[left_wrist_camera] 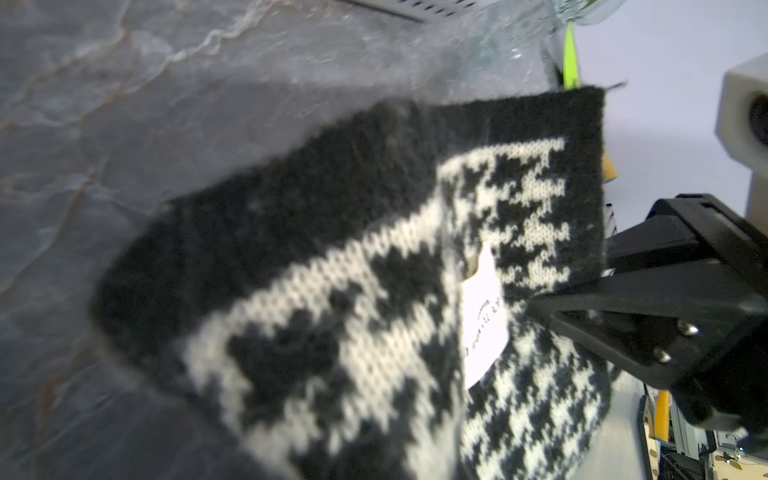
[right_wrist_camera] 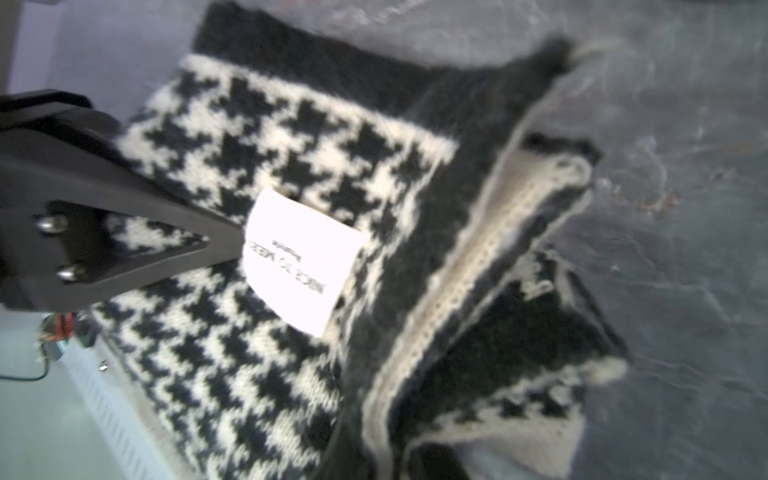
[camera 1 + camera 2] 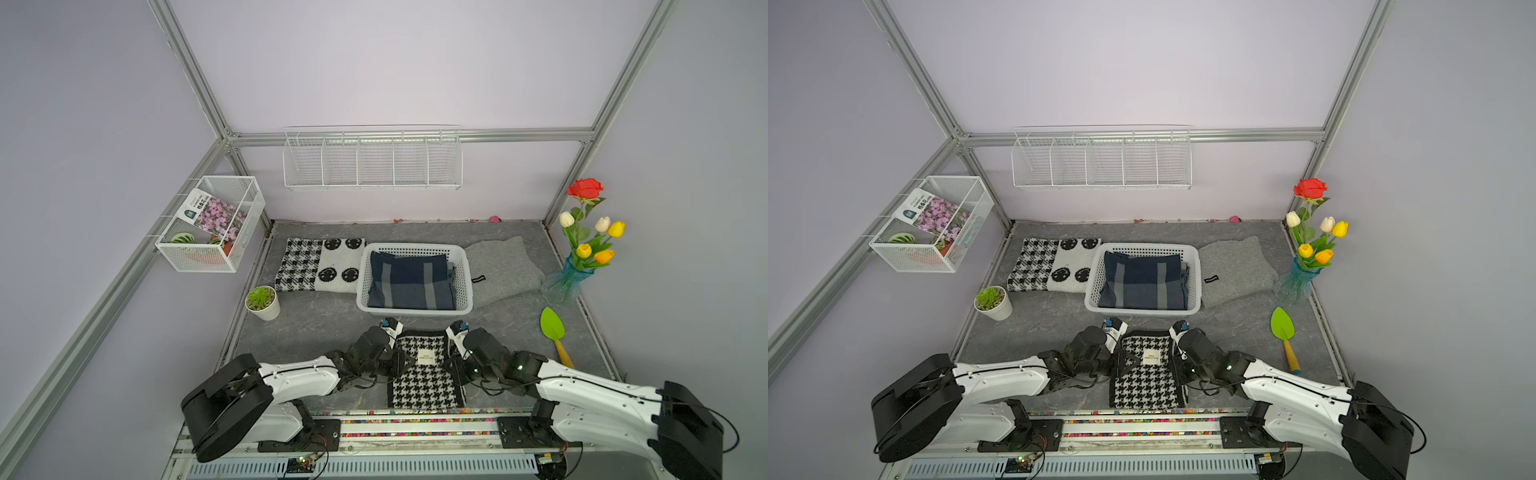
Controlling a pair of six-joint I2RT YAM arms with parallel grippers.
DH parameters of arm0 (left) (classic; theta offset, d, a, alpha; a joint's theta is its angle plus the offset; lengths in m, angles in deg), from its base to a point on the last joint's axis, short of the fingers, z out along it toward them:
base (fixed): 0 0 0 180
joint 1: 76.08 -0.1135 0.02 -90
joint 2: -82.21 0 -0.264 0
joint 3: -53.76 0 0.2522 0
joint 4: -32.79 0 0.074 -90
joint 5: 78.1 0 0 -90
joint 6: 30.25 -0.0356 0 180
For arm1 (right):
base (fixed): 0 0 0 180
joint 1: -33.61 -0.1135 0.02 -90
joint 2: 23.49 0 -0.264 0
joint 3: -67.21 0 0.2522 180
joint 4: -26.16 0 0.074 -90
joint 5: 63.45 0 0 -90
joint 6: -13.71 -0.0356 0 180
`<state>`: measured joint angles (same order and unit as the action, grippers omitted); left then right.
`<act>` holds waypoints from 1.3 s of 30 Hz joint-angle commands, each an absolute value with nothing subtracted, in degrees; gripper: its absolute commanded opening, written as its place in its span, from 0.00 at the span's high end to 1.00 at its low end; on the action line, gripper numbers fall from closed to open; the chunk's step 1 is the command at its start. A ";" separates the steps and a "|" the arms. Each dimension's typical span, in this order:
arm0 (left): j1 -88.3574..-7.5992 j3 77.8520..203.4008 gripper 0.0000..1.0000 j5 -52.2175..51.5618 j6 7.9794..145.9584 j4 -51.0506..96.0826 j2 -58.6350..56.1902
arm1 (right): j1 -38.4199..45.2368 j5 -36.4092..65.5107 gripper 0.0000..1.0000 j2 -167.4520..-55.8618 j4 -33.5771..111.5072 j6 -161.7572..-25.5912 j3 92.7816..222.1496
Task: Put the folded scarf in the basket
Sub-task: Pick up the scarf at the center of the board, then place the scarf in the basket.
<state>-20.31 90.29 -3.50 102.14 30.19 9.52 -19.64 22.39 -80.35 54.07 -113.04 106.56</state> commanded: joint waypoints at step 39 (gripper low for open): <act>-41.54 158.73 0.95 11.71 84.63 -5.39 -34.29 | -0.09 25.49 1.00 -139.71 73.95 -88.42 170.75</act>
